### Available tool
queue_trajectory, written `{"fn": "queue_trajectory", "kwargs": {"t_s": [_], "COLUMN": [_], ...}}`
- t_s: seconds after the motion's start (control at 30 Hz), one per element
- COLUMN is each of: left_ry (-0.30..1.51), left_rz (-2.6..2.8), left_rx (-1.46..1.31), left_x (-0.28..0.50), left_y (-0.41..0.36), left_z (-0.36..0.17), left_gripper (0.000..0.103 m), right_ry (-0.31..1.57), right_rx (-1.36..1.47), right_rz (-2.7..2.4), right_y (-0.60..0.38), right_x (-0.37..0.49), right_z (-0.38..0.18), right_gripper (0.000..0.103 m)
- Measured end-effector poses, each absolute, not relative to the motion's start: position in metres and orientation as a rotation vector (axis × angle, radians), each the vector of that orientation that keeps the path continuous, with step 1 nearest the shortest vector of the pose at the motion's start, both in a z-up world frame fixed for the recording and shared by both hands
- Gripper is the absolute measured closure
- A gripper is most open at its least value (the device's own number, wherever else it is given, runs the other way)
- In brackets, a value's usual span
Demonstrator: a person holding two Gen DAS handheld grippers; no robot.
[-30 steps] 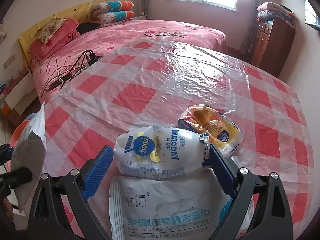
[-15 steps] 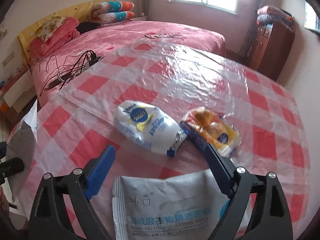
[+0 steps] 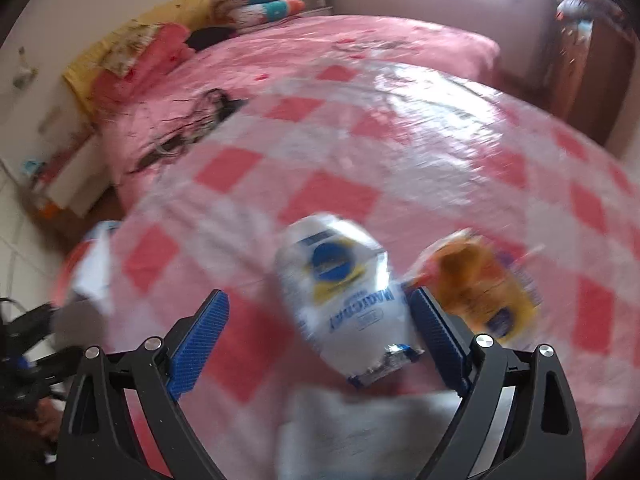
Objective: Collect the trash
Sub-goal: 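Grasp the white yogurt bottle with the right tool while left tool holds the grey packet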
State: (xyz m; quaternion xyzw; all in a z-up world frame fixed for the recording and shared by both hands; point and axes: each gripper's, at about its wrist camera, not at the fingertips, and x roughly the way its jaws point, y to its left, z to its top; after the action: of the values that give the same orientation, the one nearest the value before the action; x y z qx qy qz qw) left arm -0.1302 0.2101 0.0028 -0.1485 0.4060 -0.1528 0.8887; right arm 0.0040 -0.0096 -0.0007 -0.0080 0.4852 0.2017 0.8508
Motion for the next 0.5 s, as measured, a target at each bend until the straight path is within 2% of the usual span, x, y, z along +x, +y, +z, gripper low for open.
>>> {"fn": "queue_trajectory", "kwargs": {"t_s": [0.17, 0.3, 0.47, 0.5], "left_ry": [0.839, 0.833, 0.824, 0.822], "left_rz": [-0.316, -0.314, -0.307, -0.306], "left_rx": [-0.316, -0.322, -0.331, -0.333], "left_x": [-0.129, -0.130, -0.131, -0.131], "left_y": [0.213, 0.216, 0.220, 0.221], "left_z": [0.002, 0.004, 0.005, 0.005], "left_gripper": [0.035, 0.035, 0.035, 0.035], "right_ry": [0.953, 0.976, 0.971, 0.964], "right_rx": [-0.080, -0.062, -0.104, -0.124], "right_rz": [0.351, 0.305, 0.263, 0.248], "right_y": [0.003, 0.002, 0.011, 0.013], "right_x": [0.002, 0.021, 0.024, 0.023], "right_z": [0.007, -0.002, -0.009, -0.009], "right_gripper": [0.012, 0.012, 0.031, 0.039]}}
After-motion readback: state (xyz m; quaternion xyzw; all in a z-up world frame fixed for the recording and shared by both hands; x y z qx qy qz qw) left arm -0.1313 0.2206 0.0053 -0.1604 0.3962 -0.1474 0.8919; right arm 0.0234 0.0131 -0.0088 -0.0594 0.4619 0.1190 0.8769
